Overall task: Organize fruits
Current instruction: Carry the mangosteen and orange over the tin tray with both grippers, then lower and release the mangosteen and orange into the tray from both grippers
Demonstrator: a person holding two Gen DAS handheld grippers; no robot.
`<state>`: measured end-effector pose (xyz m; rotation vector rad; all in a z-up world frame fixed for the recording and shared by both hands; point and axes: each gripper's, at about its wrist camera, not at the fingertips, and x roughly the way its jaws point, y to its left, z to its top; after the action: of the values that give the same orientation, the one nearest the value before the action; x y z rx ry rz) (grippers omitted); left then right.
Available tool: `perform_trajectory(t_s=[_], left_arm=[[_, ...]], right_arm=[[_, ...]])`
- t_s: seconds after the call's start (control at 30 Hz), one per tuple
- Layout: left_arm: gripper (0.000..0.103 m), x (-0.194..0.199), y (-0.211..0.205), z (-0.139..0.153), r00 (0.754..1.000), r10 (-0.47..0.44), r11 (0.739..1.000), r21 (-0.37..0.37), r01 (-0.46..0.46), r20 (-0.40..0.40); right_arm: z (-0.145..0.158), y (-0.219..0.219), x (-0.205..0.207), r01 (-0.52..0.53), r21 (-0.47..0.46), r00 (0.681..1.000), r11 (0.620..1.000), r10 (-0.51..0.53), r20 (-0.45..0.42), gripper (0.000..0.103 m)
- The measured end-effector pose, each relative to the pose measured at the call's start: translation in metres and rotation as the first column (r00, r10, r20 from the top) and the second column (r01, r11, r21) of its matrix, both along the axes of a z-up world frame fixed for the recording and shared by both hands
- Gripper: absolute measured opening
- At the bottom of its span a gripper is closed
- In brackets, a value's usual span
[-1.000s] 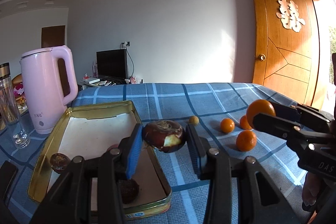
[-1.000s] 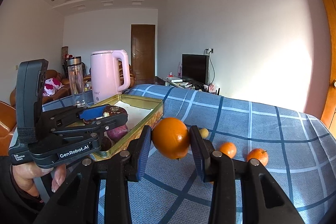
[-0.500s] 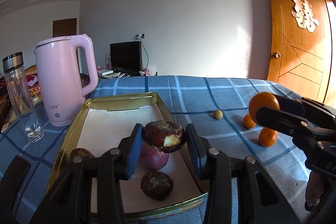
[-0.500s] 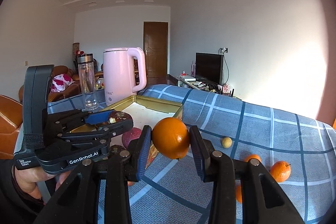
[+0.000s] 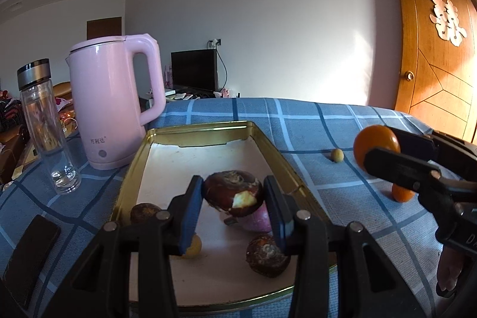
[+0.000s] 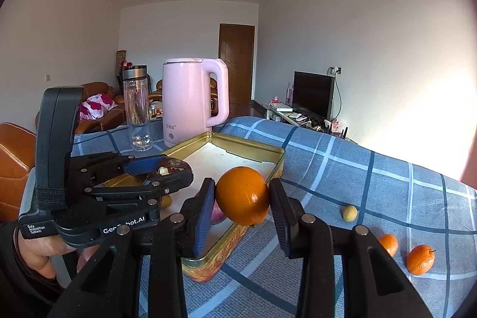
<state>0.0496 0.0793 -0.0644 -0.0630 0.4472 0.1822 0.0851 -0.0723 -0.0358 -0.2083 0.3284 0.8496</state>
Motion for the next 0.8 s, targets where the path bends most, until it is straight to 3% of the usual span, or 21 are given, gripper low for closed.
perform_trajectory(t_s=[0.8], left_arm=[[0.043, -0.003, 0.060, -0.011, 0.993, 0.085, 0.995, -0.039, -0.089, -0.085]], right_arm=[[-0.021, 0.075, 0.002, -0.126, -0.116, 0.992, 0.985, 0.122, -0.039, 0.039]])
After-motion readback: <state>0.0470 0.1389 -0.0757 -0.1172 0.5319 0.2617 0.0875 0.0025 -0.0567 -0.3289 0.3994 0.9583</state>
